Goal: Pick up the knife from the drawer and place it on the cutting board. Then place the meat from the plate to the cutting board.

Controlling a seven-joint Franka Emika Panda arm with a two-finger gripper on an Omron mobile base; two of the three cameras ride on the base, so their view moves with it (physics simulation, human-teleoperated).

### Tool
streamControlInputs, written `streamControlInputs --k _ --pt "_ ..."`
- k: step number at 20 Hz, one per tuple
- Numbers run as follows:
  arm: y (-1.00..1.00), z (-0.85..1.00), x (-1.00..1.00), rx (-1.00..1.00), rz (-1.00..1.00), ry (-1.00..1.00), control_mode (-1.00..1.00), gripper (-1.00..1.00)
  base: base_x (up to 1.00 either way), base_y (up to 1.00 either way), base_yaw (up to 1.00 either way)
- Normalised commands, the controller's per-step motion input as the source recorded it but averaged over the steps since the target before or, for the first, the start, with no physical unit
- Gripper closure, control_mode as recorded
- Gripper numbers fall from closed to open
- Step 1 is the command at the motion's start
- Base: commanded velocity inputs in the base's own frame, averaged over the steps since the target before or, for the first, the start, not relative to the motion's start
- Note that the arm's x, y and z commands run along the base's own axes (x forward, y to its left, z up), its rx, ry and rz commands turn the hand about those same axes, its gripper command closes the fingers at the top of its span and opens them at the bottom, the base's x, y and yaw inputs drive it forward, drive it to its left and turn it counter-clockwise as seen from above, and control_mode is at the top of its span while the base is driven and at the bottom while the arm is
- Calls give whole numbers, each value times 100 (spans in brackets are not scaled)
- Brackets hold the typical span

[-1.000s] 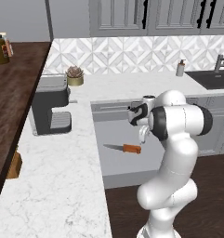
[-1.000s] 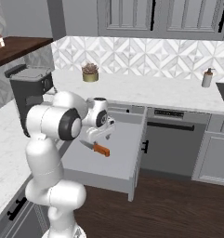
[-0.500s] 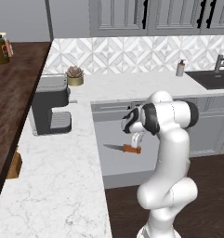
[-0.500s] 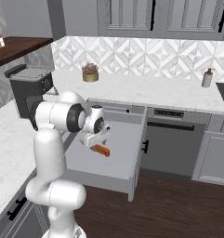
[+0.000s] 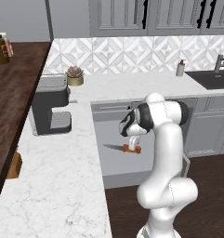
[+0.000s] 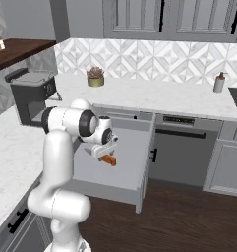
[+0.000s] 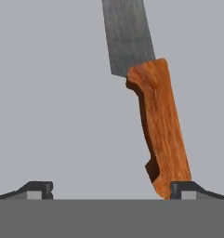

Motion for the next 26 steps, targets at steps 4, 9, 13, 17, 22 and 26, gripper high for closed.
streamControlInputs --k 4,9,13,17,22,26 --pt "0 -27 24 0 0 0 -100 -100 0 0 0" --pt "-1 -17 28 0 0 0 -100 -100 0 0 0" --pt "-1 -30 4 -1 0 0 -100 -100 0 0 0" --pt "-3 -32 7 -2 0 -2 -100 -100 0 0 0" --pt "-15 -6 8 0 0 -10 -100 -100 0 0 0" --pt "0 -32 1 -6 0 0 -100 100 0 0 0"
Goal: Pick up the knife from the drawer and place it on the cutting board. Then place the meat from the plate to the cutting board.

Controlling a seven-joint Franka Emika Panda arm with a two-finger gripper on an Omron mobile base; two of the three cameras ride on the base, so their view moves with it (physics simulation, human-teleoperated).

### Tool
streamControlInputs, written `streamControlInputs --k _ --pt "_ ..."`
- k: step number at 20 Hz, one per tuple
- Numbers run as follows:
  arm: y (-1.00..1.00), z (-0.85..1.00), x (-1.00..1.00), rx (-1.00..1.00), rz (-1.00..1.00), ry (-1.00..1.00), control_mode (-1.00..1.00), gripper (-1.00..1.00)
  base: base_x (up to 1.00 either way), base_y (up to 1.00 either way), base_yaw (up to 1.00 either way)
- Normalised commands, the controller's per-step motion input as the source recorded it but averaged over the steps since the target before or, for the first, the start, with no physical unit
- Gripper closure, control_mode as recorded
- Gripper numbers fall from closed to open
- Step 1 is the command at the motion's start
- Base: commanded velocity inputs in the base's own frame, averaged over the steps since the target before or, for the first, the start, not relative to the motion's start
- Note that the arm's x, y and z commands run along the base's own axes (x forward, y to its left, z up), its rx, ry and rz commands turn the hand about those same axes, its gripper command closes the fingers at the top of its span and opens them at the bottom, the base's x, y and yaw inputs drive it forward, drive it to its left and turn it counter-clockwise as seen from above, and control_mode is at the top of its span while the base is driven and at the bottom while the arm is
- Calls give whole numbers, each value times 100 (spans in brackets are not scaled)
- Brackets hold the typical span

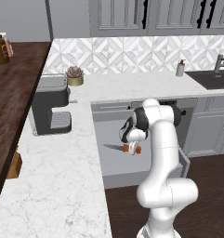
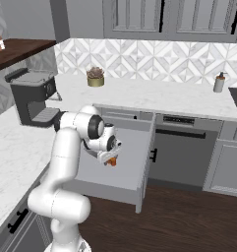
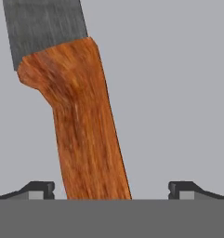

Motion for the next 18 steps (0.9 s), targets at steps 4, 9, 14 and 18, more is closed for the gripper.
streamControlInputs --k 4,9,14,18 --pt "15 -31 -2 -19 0 0 -100 100 0 0 0" --pt "-2 25 -47 0 -1 -12 -100 100 0 0 0" --pt "-32 100 -76 9 -12 -24 -100 100 0 0 0" --pt "-64 100 -94 9 -18 -13 -100 100 0 0 0"
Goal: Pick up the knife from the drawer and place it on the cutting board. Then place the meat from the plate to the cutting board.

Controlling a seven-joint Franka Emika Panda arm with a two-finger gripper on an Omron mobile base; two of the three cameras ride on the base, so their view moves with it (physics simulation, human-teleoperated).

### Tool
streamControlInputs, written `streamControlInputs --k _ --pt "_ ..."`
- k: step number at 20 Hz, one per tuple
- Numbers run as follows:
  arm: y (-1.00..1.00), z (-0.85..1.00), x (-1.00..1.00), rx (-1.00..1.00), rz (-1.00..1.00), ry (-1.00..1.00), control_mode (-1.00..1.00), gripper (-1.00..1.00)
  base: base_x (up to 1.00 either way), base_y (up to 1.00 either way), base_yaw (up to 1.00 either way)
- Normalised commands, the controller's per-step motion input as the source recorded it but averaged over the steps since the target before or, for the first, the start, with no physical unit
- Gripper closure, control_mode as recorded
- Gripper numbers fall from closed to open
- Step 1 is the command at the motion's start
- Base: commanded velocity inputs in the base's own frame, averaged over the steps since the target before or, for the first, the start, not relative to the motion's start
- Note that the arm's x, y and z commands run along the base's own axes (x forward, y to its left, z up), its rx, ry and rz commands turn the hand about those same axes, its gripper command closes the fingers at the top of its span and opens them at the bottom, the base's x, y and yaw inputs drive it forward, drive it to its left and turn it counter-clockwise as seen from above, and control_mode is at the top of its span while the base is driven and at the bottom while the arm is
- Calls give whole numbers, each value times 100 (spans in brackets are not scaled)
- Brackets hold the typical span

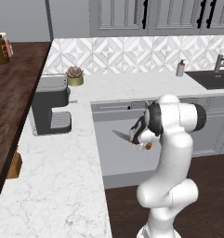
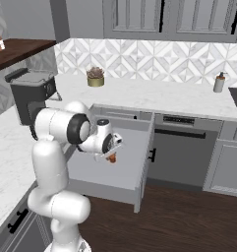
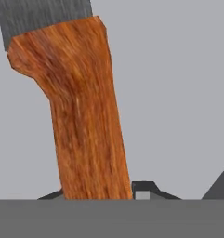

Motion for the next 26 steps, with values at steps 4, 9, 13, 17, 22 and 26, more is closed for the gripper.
streamControlInputs --k 4,9,13,17,22,26 --pt "-57 100 -100 5 -17 -4 -100 100 0 0 0" --pt "-18 100 -95 2 -10 0 -100 100 0 0 0" --pt "0 100 -69 0 -5 9 -100 100 0 0 0" --pt "0 100 -54 -1 -1 20 -100 100 0 0 0" --pt "0 42 -45 4 0 9 -100 100 0 0 0" --pt "0 0 -1 0 0 0 -100 100 0 0 0"
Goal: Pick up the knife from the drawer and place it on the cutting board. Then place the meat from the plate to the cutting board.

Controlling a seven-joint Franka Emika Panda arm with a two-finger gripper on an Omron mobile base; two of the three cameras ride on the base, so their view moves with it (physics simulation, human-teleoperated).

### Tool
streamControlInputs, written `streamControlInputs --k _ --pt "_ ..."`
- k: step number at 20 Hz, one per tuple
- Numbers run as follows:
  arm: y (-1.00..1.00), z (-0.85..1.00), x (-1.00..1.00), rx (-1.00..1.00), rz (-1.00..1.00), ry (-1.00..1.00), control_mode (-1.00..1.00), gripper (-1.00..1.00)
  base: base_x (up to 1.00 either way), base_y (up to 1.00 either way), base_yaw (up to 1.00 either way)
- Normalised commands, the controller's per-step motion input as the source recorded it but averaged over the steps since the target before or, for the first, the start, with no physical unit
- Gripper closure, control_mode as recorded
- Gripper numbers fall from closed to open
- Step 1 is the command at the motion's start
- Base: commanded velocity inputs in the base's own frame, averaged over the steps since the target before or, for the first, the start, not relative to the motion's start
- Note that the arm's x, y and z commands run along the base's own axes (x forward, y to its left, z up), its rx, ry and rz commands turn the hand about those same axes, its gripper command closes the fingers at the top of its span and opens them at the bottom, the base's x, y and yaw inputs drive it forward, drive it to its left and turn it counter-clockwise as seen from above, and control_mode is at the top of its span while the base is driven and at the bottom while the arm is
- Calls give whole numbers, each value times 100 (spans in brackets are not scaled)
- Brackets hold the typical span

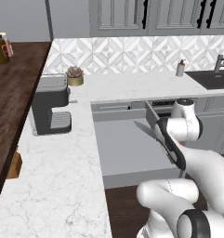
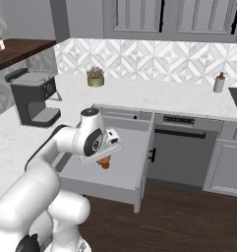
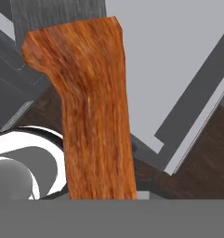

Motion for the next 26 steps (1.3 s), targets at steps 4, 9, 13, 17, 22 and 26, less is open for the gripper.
streamControlInputs --k 4,9,13,17,22,26 --pt "0 -8 -67 -3 6 0 -100 100 0 0 0" --pt "-1 -9 -46 -1 3 0 100 100 -25 -14 -16" --pt "0 0 0 0 0 0 100 100 -44 -52 -72" --pt "0 0 0 0 0 0 100 100 -10 -43 -83" --pt "0 0 0 0 0 0 100 100 0 -53 -88" --pt "0 0 0 0 0 0 100 100 7 -82 -85"
